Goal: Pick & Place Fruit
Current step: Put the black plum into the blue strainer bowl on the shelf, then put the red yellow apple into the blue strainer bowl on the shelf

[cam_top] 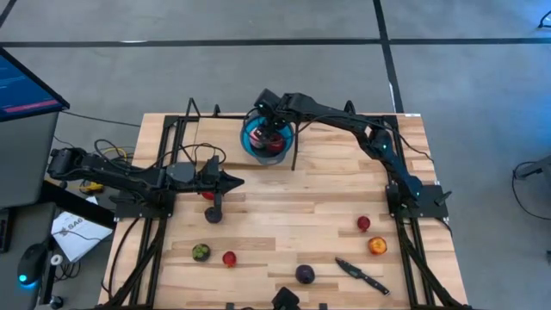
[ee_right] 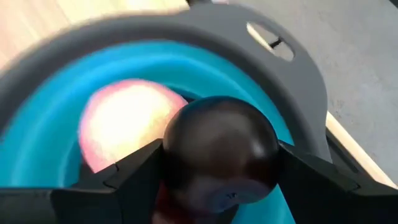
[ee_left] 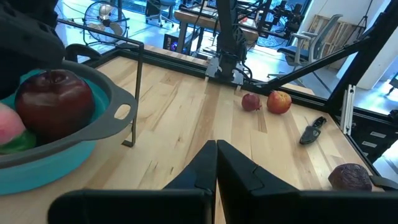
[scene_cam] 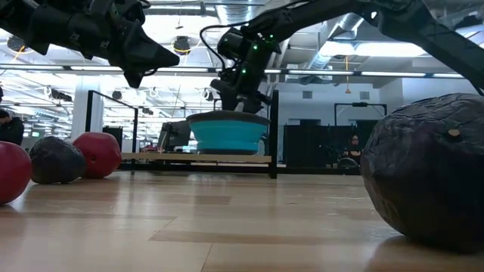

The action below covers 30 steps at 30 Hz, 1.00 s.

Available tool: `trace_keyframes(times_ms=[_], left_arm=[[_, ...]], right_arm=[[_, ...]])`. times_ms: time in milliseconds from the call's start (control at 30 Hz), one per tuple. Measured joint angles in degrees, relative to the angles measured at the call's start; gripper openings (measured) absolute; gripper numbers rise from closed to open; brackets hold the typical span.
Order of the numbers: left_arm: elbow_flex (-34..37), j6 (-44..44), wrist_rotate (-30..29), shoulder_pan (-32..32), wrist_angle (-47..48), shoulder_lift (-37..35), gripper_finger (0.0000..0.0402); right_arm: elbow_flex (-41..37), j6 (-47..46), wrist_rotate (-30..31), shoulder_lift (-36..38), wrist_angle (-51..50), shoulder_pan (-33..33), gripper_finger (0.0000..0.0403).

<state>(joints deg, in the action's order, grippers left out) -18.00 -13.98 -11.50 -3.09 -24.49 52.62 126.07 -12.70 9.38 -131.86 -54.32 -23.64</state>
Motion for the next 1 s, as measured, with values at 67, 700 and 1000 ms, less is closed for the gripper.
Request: trace_keyframes(times_ms=[67,700,1000], left_arm=[[0.0,0.0,0.0,0.0,0.0,0.0,0.0002],[0.0,0.0,-0.01,-0.01,0.0,-0.01,0.0002],[0.0,-0.01,-0.01,-0.02,0.02,0.0,0.0002]], right_arm=[[0.06,0.36,-0.38,0.09,-0.56,-0.01,0.0284],[-0.01,2.27,1.65,4.41,-0.01,1.84,0.0351],[-0.2,8.79,10.78,19.49,-10.19,18.15,0.0311]])
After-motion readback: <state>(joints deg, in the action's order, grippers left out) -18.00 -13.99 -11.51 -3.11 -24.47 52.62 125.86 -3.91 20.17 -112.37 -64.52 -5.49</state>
